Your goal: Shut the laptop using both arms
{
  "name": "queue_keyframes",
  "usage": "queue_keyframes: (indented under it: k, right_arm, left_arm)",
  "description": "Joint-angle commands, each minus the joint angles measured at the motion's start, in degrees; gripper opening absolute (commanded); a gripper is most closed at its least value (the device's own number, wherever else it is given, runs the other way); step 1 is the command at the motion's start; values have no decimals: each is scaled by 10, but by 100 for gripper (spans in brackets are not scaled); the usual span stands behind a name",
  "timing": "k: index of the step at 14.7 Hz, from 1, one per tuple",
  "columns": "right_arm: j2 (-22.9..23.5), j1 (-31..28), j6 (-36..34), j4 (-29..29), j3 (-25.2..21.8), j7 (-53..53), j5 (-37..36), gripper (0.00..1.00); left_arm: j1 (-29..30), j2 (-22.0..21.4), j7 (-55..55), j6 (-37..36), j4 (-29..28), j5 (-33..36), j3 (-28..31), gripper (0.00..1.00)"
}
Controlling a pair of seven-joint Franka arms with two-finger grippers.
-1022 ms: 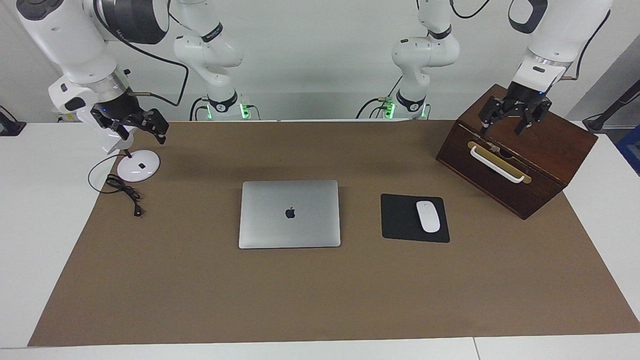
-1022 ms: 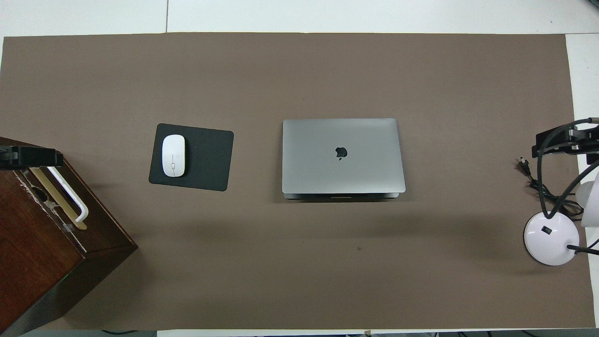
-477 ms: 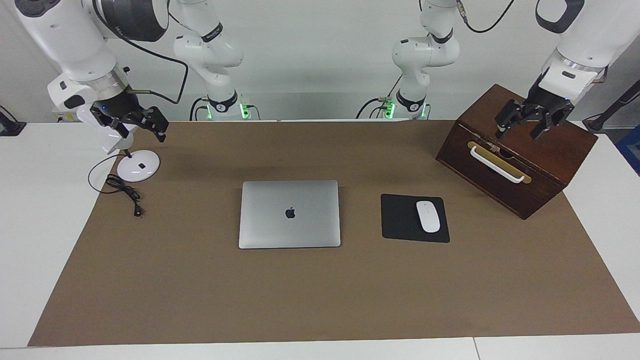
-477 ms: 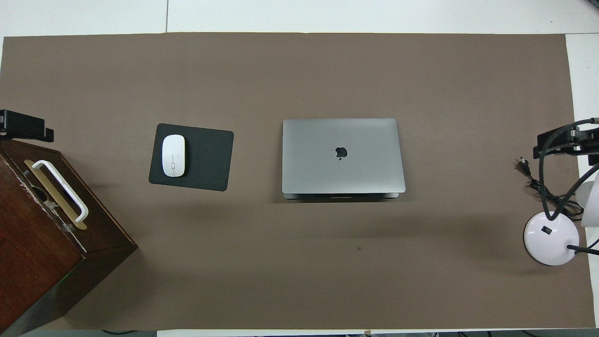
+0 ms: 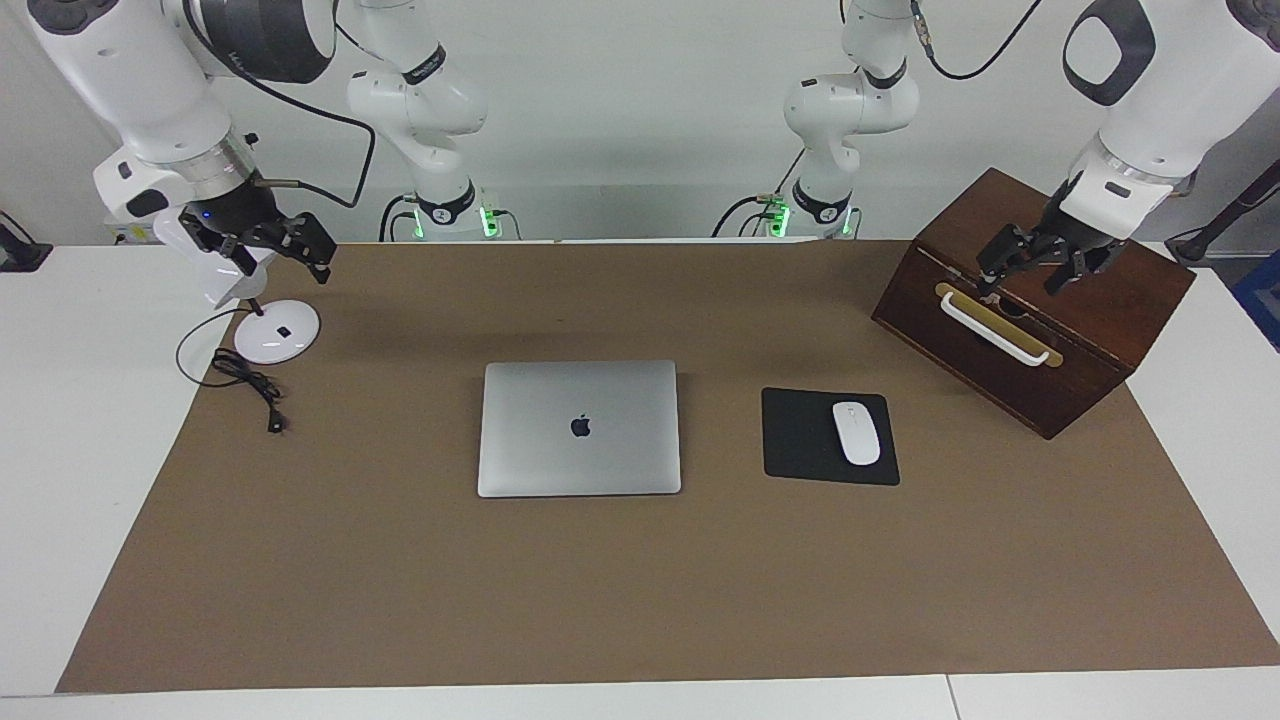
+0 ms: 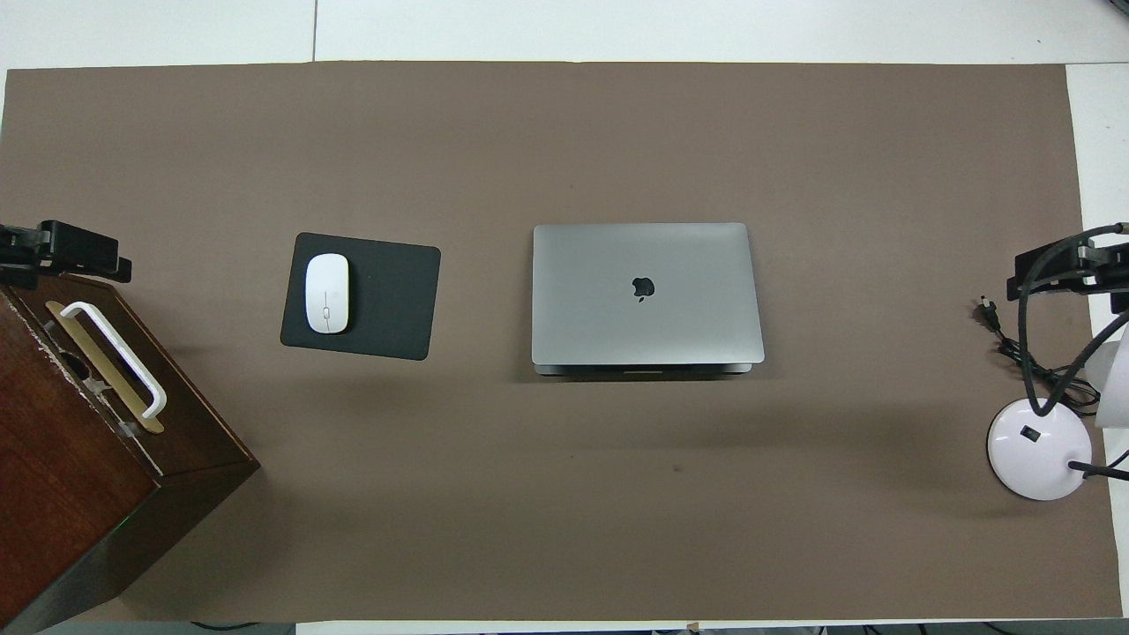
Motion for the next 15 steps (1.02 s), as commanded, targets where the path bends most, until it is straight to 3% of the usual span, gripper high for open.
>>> queue_keyframes:
  k: [1, 15]
  right_arm:
    - [-12, -8, -1, -12, 6, -8, -10, 100]
    - [-12, -10, 0, -14, 6, -12, -10, 100]
  left_arm:
    - [-4, -11, -5, -6, -16, 19, -2, 100]
    - [-3, -13, -3, -8, -18, 25, -4, 100]
